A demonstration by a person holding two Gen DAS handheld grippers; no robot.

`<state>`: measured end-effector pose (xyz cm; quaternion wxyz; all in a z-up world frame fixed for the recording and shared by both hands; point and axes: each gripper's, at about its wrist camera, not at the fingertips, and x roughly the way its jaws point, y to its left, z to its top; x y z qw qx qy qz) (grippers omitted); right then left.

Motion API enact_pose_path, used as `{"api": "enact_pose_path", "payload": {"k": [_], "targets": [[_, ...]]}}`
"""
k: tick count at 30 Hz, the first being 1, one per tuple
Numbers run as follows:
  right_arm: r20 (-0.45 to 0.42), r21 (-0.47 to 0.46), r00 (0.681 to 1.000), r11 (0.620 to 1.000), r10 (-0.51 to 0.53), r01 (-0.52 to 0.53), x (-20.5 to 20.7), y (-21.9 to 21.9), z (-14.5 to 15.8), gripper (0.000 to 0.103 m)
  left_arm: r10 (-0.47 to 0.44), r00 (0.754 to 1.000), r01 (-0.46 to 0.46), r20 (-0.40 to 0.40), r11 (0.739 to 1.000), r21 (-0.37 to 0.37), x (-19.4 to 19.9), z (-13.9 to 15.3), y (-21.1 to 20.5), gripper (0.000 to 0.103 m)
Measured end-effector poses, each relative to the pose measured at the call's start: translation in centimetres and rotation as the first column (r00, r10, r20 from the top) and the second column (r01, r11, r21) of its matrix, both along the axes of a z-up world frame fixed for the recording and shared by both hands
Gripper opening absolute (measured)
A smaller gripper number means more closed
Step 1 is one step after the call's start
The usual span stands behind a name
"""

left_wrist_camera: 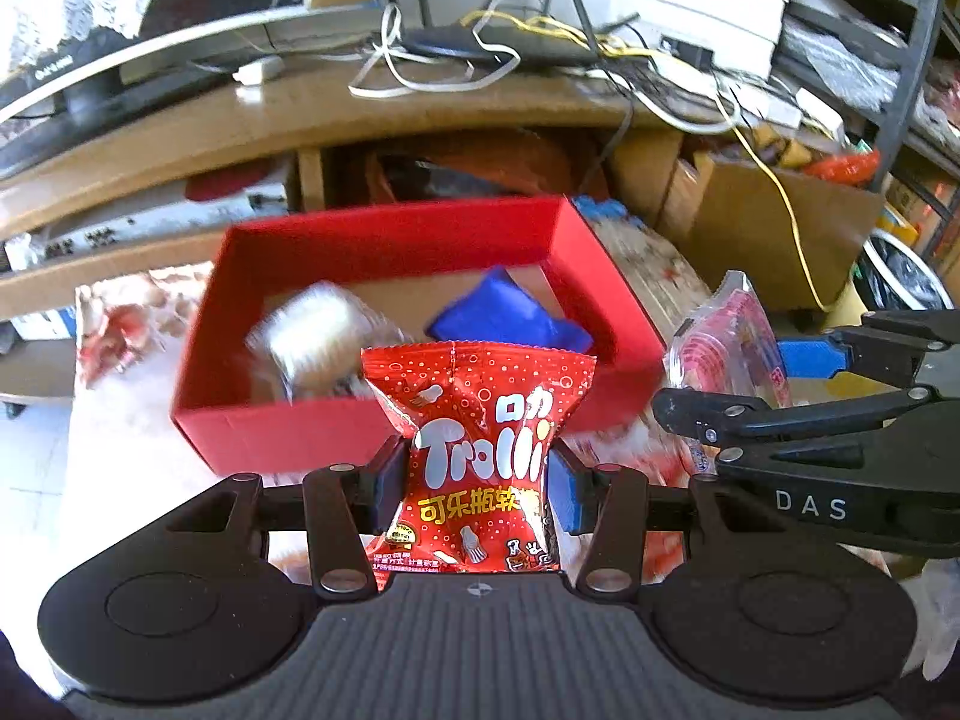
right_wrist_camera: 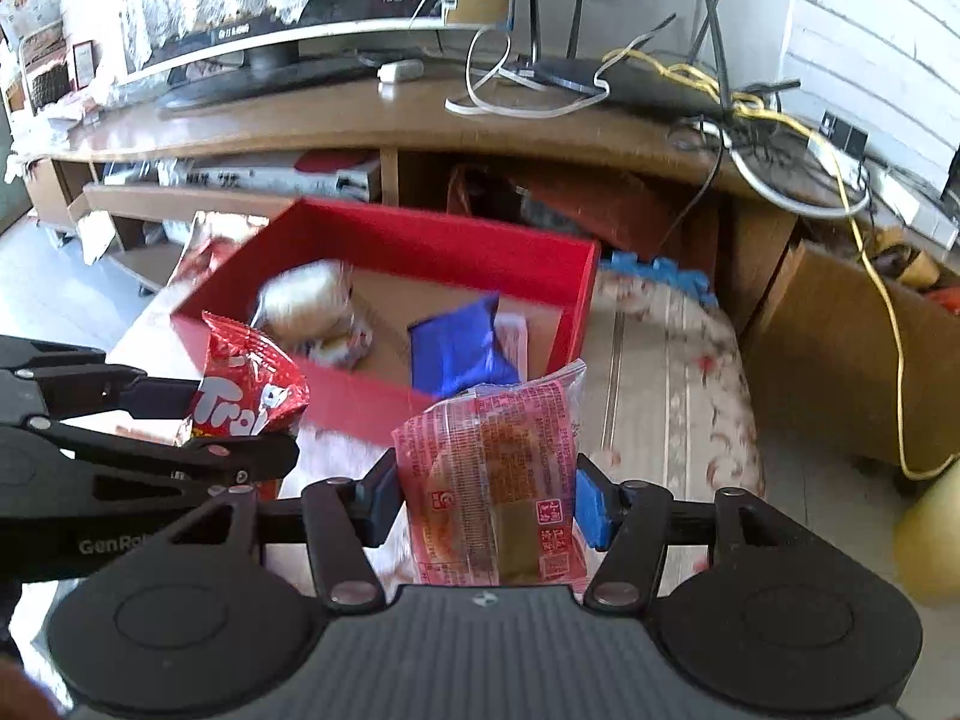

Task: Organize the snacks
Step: 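Carry the Trolli bag and red-wrapped cake with both grippers over the red box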

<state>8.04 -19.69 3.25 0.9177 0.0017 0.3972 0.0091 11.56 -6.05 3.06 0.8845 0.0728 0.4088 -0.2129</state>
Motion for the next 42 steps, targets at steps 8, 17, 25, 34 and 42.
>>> {"api": "enact_pose_path", "payload": {"k": [8,17,25,34,42], "targets": [[0.034,0.017,0.999,1.000,-0.022,0.022,3.3,-0.3,0.9,0.053,0.034,0.999,-0.034,0.035,0.999,0.001,2.8,0.8,-0.2,0.054],[0.035,0.051,0.999,0.998,-0.034,0.033,6.8,-0.9,0.8,0.053,0.075,0.996,-0.075,0.045,0.997,0.002,5.8,0.8,-0.1,0.054],[0.029,0.074,0.999,0.996,-0.042,0.040,9.1,-1.0,0.4,0.053,0.100,0.994,-0.100,0.045,0.995,0.010,7.7,0.4,0.0,0.054],[0.007,0.082,0.999,0.996,-0.043,0.042,10.5,-0.8,-0.8,0.053,0.118,0.993,-0.119,0.033,0.993,0.029,8.7,-0.5,0.0,0.053],[-0.006,0.087,0.999,0.995,-0.045,0.046,11.0,-0.7,-1.5,0.053,0.127,0.991,-0.128,0.034,0.991,0.042,8.9,-0.9,0.0,0.053]]}}
